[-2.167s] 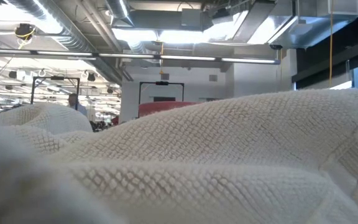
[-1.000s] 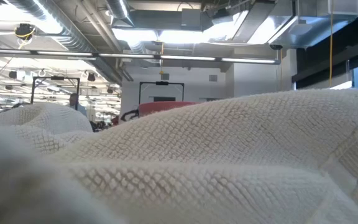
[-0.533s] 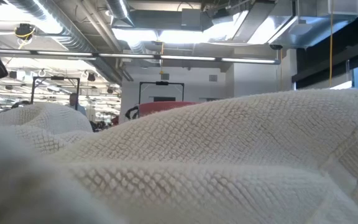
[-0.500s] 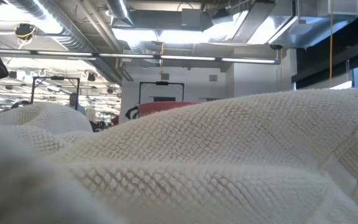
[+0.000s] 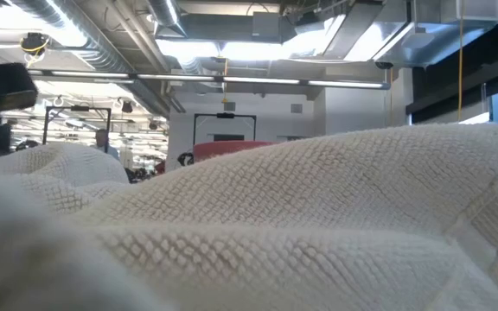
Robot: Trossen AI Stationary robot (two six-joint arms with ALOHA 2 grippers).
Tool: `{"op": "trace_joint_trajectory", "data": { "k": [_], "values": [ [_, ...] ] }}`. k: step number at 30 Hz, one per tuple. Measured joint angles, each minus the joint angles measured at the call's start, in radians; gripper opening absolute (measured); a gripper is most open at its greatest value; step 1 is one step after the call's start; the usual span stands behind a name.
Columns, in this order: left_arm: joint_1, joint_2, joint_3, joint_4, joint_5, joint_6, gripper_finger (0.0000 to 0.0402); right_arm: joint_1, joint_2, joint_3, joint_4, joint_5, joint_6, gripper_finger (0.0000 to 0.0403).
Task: Set table place
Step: Put the green fork beside the black plate
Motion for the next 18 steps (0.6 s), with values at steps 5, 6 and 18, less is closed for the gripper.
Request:
{"op": "trace_joint_trajectory", "data": {
  "k": [5, 6, 18],
  "values": [
    [0.092, 0.0, 0.127, -0.207, 0.002, 0.002, 0.0013, -0.001, 0.0, 0.0, 0.0, 0.0, -0.022, 0.017],
    [0.111, 0.0, 0.158, -0.263, 0.01, 0.002, 0.0013, -0.001, 0.0, 0.0, 0.0, 0.0, -0.026, 0.017],
    [0.345, 0.0, 0.422, -0.636, 0.044, -0.123, 0.0015, -0.024, 0.0, 0.0, 0.0, 0.0, -0.01, 0.017]
  ]
}}
